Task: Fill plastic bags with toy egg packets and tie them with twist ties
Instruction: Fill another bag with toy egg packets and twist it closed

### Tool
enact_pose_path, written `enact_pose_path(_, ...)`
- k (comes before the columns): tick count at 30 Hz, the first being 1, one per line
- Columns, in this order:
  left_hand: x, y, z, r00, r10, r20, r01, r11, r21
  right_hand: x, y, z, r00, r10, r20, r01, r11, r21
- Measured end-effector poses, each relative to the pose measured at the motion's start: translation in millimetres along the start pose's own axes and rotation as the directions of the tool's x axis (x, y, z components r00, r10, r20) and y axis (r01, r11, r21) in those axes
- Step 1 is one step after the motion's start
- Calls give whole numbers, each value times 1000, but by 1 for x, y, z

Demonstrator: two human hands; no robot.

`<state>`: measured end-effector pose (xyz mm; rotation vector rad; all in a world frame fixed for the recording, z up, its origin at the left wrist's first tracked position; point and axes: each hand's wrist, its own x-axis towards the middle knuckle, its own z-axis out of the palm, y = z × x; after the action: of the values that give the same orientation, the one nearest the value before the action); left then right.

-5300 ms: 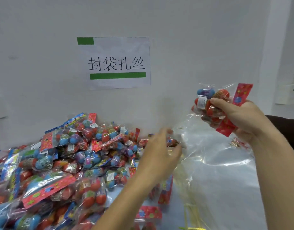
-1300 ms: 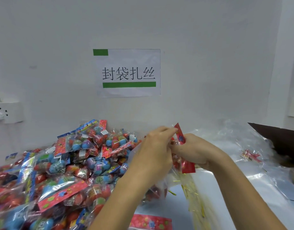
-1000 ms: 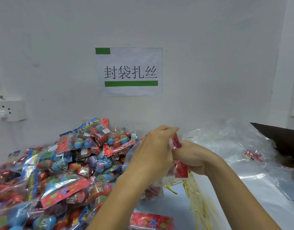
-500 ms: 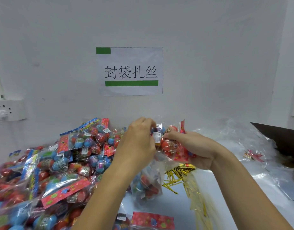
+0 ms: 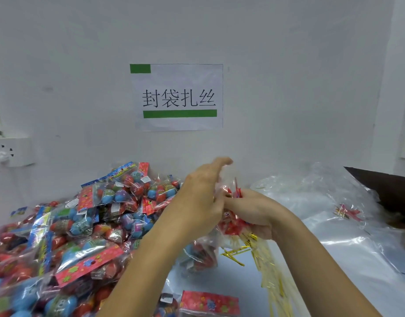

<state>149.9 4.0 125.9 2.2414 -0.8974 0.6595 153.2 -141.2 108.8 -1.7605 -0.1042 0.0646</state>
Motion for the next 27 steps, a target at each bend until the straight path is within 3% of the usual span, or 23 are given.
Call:
enact_pose_path(2, -4, 2, 4, 987, -155, -54, 158, 984, 76, 1, 1, -4, 999, 24, -22, -23, 999, 46)
enact_pose_path(4, -8, 8, 9, 929, -362, -81, 370, 888, 273, 2, 1, -5, 999, 48, -23, -45, 994, 104)
enact_pose_path(6, -13, 16, 14, 880, -475, -25, 445, 803, 396, 2, 1, -5, 998, 62, -19, -58, 984, 166)
enact_pose_path(11, -19, 32, 26, 931, -360, 66, 303, 859, 414, 6, 4, 0, 993, 102, -54, -84, 959, 270)
enact_pose_path(15, -18, 47, 27, 952, -282, 120, 232, 918, 321, 7, 10, 0, 990, 122, -76, -101, 967, 234)
enact_pose_path(22, -6, 28, 22, 973, -213, -85, 217, 975, 46, 6, 9, -7, 995, 91, 44, -96, 984, 149)
enact_pose_path(27, -3, 7, 21, 971, -238, -17, 236, 969, -78, 10, 8, 1, 989, 107, 102, -114, 992, 58)
